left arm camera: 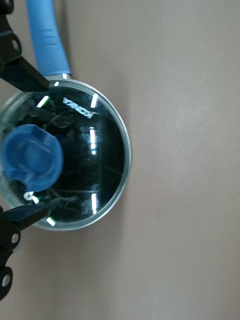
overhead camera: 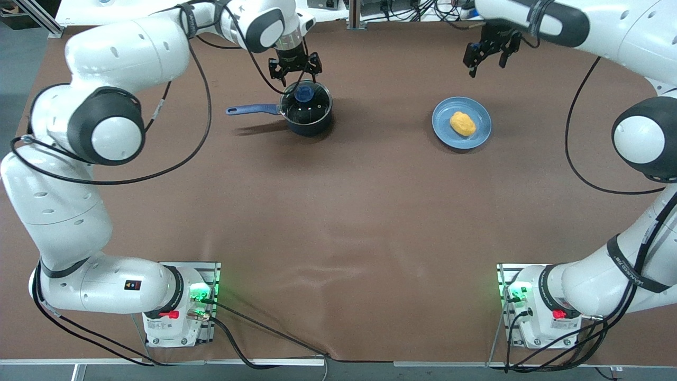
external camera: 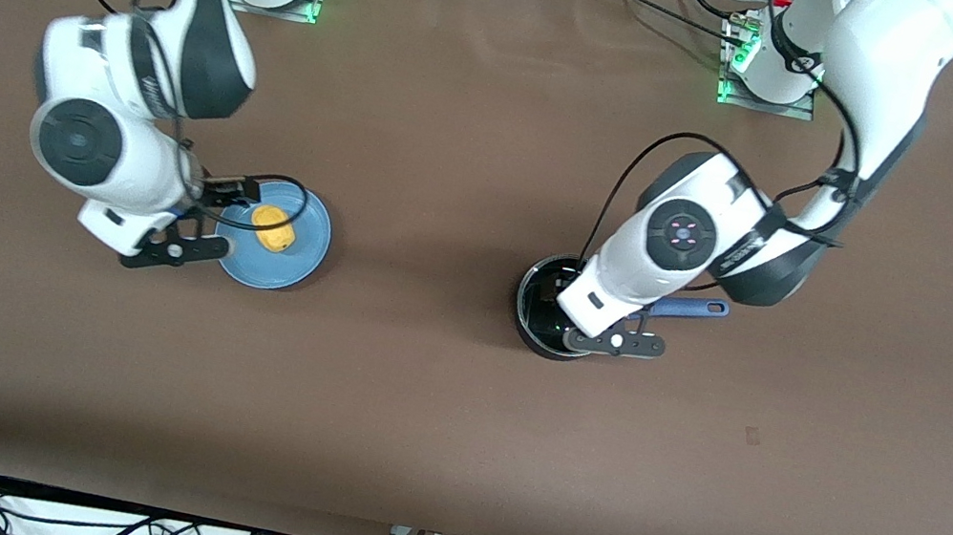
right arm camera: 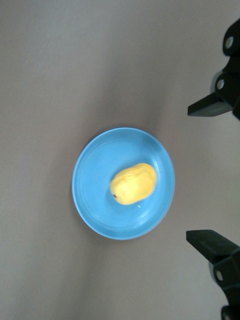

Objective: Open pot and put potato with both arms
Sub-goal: 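Reach the left gripper to the lid knob while the right gripper reaches the potato, then lower the left gripper onto the knob while the right gripper descends to the potato, then lift the glass lid with the left gripper while the right gripper lifts the potato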

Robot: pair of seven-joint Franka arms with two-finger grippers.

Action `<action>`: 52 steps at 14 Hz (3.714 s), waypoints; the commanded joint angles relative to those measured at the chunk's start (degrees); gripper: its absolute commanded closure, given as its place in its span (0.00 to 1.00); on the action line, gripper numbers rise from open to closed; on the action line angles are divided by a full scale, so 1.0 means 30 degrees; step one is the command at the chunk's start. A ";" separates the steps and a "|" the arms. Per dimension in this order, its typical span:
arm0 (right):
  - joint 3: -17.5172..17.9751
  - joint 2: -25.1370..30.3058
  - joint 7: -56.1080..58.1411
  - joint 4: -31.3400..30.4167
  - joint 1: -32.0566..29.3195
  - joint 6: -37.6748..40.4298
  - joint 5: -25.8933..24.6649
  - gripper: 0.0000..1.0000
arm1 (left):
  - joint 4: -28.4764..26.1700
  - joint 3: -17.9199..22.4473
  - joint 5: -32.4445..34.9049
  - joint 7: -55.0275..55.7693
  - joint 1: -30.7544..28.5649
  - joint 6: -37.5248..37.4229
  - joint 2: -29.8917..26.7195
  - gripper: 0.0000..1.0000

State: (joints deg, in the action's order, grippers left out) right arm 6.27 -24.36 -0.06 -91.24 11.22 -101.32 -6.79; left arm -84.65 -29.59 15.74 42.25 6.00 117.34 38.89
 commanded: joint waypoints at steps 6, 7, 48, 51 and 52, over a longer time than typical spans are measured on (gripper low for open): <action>0.0629 0.0384 0.2775 -0.6404 -0.0195 -0.7699 -0.0462 0.00 | 0.0913 0.0956 0.1727 -0.0255 0.1192 -0.0381 0.0864 0.00; 0.0692 0.0384 0.2950 -0.7195 -0.0195 -0.8841 -0.0462 0.00 | 0.0912 0.0955 0.1667 -0.0226 0.1221 -0.0382 0.1039 0.00; 0.2037 -0.0377 0.3895 -0.3869 -0.0634 -0.8388 0.1382 0.75 | 0.0912 0.0839 -0.1147 -0.4327 0.0987 -0.1377 0.1013 1.00; 0.3092 -0.0377 0.1230 -0.3075 -0.0634 -0.8179 0.1472 0.75 | 0.1000 0.0809 -0.1176 -0.4358 0.0753 -0.2897 0.0050 1.00; 0.3356 -0.0406 0.0730 -0.2899 -0.0634 -0.8150 0.1472 0.75 | 0.1029 0.0780 -0.1205 -0.4444 0.0578 -0.3365 -0.0361 1.00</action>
State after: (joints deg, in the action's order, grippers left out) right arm 14.36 -25.61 5.82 -101.32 9.89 -127.07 -3.04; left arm -81.90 -27.36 13.19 29.73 8.40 111.17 41.60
